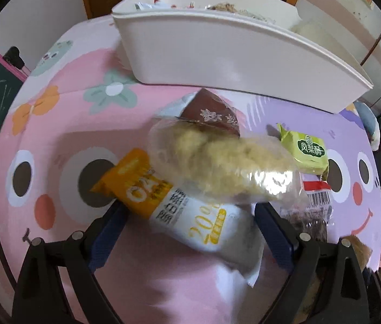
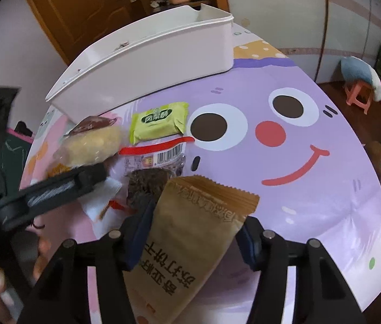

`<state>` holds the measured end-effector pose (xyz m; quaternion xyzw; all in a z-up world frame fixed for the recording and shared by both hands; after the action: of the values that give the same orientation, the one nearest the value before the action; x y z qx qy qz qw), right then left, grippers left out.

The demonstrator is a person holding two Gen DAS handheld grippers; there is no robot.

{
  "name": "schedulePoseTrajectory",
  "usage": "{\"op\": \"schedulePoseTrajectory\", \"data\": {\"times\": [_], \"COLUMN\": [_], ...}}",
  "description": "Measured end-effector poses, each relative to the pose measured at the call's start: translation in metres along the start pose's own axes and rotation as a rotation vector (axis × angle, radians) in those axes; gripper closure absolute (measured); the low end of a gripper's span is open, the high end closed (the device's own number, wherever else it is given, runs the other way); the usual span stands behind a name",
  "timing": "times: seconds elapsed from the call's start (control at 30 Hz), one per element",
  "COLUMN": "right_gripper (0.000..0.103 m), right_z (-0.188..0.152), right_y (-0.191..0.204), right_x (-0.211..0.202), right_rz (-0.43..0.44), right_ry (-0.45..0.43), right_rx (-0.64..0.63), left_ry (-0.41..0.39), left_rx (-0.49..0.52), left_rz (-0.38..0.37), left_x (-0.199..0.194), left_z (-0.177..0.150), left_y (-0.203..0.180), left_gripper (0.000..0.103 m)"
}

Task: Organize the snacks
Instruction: 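Grasp the orange-and-white oat bar with left gripper while right grasps the brown biscuit bag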

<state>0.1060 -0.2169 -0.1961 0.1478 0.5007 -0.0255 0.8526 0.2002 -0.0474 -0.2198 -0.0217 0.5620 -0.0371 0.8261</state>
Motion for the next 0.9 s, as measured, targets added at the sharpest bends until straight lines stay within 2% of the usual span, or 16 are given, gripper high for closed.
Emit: {"op": "schedulePoseTrajectory", "data": {"times": [0.03,0.07,0.1,0.17,0.2,0.23,0.27,0.37,0.4,0.63,0.9], "right_gripper": [0.046,0.047,0.047,0.047,0.047,0.047,0.052,0.080,0.083,0.087,0.091], "right_z": [0.000,0.000,0.000,0.000,0.000,-0.001,-0.001,-0.001,-0.001,-0.003,-0.007], "right_y": [0.000,0.001,0.001,0.002,0.002,0.003,0.003,0.007,0.010,0.017,0.018], "right_x": [-0.001,-0.001,-0.002,-0.004,-0.005,-0.006,-0.007,-0.015,-0.017,-0.024,-0.052], "right_rz": [0.003,0.009,0.015,0.022,0.025,0.029,0.036,0.072,0.079,0.092,0.091], "right_ry": [-0.002,-0.006,-0.010,-0.014,-0.017,-0.019,-0.025,-0.047,-0.049,-0.042,-0.111], "right_rx": [-0.005,-0.009,-0.011,-0.014,-0.016,-0.017,-0.019,-0.041,-0.051,-0.064,-0.091], "left_ry": [-0.010,-0.025,-0.040,-0.057,-0.052,-0.049,-0.045,-0.045,-0.050,-0.144,-0.269], "left_rx": [0.008,0.021,0.033,0.061,0.051,0.037,0.022,0.000,0.004,0.074,0.198], "left_rz": [0.000,-0.003,0.004,-0.007,-0.043,-0.070,-0.092,-0.128,-0.128,-0.137,-0.142], "left_x": [0.000,-0.003,-0.005,-0.012,-0.015,-0.017,-0.019,-0.027,-0.030,-0.066,-0.113], "left_z": [-0.001,-0.002,-0.003,-0.009,-0.014,-0.018,-0.022,-0.037,-0.042,-0.053,-0.057], "left_y": [-0.001,-0.001,0.000,0.003,0.008,0.014,0.020,0.038,0.041,0.037,0.007], "left_gripper": [0.010,0.021,0.044,0.068,0.077,0.080,0.084,0.088,0.088,0.088,0.088]}}
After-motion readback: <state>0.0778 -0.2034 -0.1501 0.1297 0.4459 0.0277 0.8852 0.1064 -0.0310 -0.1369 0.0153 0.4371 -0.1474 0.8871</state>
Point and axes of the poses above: each gripper's, at about its wrist camera, not at the fingertips, and x roughly the way its jaws point, y to its left, z to its top, the point moved 2 cm from there along x, roughly the way its jaws point, and after that the axes turned 2 degrees about x, right-handed, at the moved point
